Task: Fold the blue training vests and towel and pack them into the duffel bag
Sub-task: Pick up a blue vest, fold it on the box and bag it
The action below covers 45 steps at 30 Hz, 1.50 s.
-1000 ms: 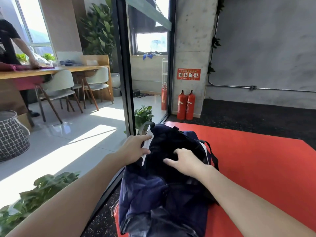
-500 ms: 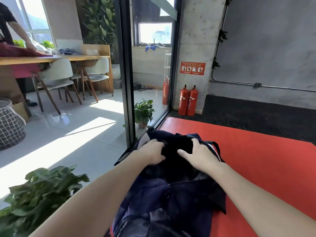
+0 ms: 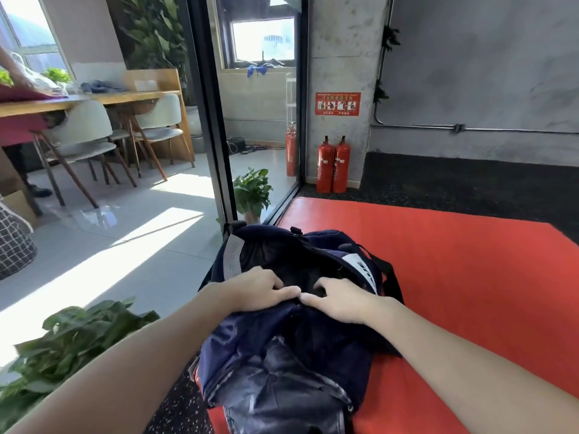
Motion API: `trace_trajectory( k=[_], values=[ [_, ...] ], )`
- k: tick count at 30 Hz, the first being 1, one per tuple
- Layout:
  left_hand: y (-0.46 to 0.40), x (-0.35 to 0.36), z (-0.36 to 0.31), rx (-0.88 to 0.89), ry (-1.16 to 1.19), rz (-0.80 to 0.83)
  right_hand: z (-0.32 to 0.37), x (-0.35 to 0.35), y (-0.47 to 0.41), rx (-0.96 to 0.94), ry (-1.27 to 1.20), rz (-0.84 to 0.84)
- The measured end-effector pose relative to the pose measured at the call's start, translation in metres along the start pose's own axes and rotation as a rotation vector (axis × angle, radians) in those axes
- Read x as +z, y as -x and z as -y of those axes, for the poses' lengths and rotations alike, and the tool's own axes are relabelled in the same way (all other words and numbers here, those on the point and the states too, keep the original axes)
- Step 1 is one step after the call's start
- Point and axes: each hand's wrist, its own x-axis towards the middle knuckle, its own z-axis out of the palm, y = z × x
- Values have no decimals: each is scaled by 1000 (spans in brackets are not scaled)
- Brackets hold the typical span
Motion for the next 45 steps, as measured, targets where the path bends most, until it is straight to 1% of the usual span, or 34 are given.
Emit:
trace_trajectory(
  k=[2,5,9,11,13,14,17,19,21,23,25,27,30,32,35,38,40,41,45],
  values=[
    [11,10,-10,21,18,12,-2,6,7,25,12,66],
    [30,10,-10,48,-40,23,-1,5,16,34,-45,37],
    [53,7,-9,69,-163,178,7,1,22,38,-150,74],
    [62,9,-13,77,-201,236,14,1,21,16,-145,77],
    [65,11,-18,95,-206,213,22,-3,18,-7,-107,43],
    [65,12,-21,105,-175,167,28,-6,16,-13,-86,17],
    [60,18,-29,84,63,-17,38,-17,1,-21,-39,-63],
    [59,27,-37,53,192,-86,40,-25,-13,-3,1,-123],
    [66,37,-41,56,203,-69,39,-36,-25,18,-15,-208],
    [73,46,-35,40,175,15,36,-49,-33,54,-63,-262],
    [79,49,-25,10,172,69,34,-54,-38,91,-108,-266],
    [78,46,-20,-2,163,57,34,-51,-35,73,-134,-247],
    [72,36,-25,-12,151,-39,36,-43,-22,-23,-164,-223],
    [67,29,-28,-27,171,-98,36,-40,-12,-90,-245,-239],
    [60,18,-33,-39,149,-201,28,-40,7,-159,-442,-323],
    [59,6,-51,-21,82,-407,11,-50,37,-222,-511,-454],
    [62,-2,-74,2,71,-556,-6,-59,60,-225,-518,-535],
    [64,-5,-88,9,82,-606,-16,-63,71,-208,-514,-547],
    [69,-8,-154,32,148,-676,-68,-71,113,-132,-500,-548]
  ],
)
